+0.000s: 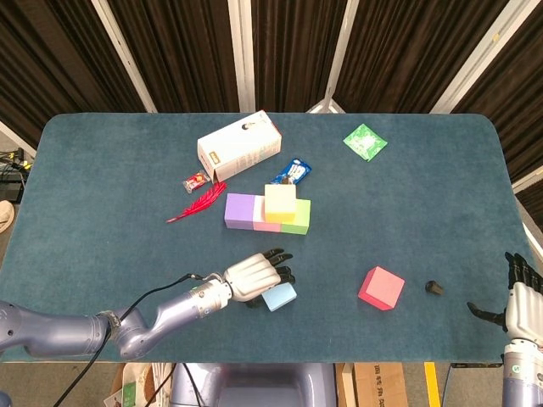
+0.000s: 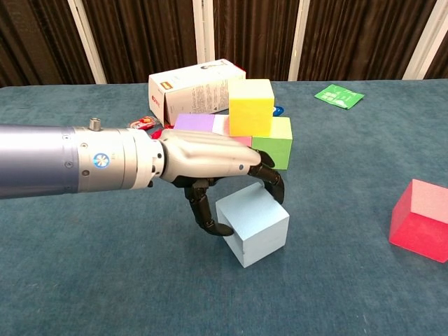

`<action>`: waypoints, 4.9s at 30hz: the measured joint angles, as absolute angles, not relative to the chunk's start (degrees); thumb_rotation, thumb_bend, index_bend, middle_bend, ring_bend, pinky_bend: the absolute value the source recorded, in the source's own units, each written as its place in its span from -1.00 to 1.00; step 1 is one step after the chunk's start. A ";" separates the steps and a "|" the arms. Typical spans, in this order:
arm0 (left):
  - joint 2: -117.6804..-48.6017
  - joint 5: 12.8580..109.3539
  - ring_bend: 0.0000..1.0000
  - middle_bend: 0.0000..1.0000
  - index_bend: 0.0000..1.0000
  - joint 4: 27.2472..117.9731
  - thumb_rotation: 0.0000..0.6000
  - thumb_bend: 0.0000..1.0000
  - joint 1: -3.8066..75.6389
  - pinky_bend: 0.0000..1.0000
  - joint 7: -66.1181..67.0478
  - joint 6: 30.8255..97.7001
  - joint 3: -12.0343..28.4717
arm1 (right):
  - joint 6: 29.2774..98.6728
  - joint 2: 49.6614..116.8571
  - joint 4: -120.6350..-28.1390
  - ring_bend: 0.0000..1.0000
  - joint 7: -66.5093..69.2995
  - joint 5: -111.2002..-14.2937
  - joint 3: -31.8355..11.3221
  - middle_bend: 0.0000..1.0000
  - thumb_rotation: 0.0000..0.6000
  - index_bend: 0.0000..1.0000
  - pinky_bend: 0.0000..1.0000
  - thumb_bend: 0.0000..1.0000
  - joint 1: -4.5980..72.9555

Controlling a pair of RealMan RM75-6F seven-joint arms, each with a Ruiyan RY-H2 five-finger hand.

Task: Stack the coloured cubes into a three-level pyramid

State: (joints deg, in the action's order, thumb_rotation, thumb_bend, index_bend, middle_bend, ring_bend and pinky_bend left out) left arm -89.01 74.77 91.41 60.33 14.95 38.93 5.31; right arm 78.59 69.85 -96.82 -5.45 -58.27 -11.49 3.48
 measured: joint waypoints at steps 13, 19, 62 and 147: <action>-87.59 72.85 -1.00 -0.45 -0.42 91.92 1.00 -0.10 60.72 -1.00 16.72 39.10 5.51 | 78.65 69.80 -96.93 -1.00 -5.40 -57.96 -11.66 -1.00 1.00 -1.00 -1.00 -0.82 3.35; -86.43 72.15 -1.00 -0.44 -0.41 93.33 1.00 -0.10 60.81 -1.00 17.30 39.46 5.84 | 78.52 69.73 -97.11 -1.00 -5.35 -57.92 -11.64 -1.00 1.00 -1.00 -1.00 -0.82 3.34; -52.34 55.25 -1.00 -0.47 -0.43 116.05 1.00 -0.11 51.12 -1.00 19.21 51.99 2.87 | 77.38 68.94 -98.26 -1.00 -3.50 -58.85 -11.11 -1.00 1.00 -1.00 -1.00 -0.82 3.17; -85.02 2.05 -1.00 -0.49 -0.45 97.60 1.00 -0.17 71.45 -1.00 45.18 70.62 24.28 | 83.71 67.79 -96.16 -1.00 -20.18 -87.11 -1.57 -1.00 1.00 -1.00 -1.00 -0.82 4.82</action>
State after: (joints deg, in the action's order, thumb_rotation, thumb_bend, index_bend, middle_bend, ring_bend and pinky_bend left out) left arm -85.02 2.05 97.60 71.45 45.18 70.62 24.28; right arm 83.71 67.79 -96.16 -20.18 -87.11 -1.57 4.82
